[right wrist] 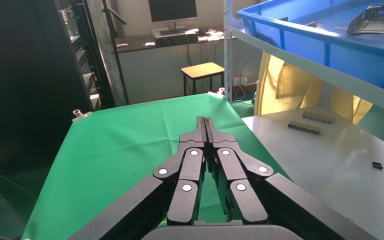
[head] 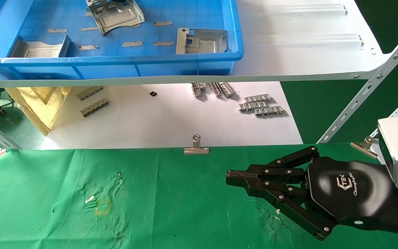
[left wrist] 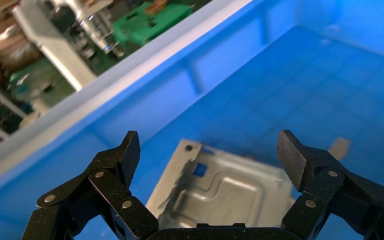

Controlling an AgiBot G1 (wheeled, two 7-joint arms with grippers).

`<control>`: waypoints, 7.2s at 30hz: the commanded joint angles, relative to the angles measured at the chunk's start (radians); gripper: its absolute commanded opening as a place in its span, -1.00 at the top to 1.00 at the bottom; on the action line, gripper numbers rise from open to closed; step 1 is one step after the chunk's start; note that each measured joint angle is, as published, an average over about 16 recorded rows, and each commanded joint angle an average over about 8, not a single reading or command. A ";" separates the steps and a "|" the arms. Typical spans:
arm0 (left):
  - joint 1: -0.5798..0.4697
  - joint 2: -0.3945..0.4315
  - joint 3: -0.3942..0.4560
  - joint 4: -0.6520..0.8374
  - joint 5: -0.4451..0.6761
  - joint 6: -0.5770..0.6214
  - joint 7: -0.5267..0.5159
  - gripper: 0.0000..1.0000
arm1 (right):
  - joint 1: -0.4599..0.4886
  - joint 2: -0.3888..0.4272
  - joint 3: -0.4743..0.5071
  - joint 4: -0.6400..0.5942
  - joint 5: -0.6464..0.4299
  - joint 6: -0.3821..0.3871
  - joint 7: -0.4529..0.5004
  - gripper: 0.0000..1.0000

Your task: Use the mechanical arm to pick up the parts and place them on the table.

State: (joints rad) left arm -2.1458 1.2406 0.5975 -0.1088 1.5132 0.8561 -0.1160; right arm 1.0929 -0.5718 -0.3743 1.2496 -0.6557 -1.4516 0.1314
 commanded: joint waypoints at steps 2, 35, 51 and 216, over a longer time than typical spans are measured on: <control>-0.007 0.026 0.005 0.056 0.010 -0.057 -0.008 0.29 | 0.000 0.000 0.000 0.000 0.000 0.000 0.000 1.00; 0.010 0.029 0.025 0.110 0.040 -0.132 -0.046 1.00 | 0.000 0.000 0.000 0.000 0.000 0.000 0.000 -1.00; -0.006 0.014 0.016 0.108 0.027 -0.160 -0.063 1.00 | 0.000 0.000 0.000 0.000 0.000 0.000 0.000 -1.00; 0.964 -0.625 -0.098 -0.849 -0.869 0.640 0.202 -1.00 | 0.000 0.000 -0.001 0.000 0.001 0.000 0.000 -1.00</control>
State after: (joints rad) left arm -1.1817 0.6155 0.4994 -0.9577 0.6442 1.4961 0.0856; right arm 1.0929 -0.5714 -0.3751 1.2493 -0.6551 -1.4512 0.1309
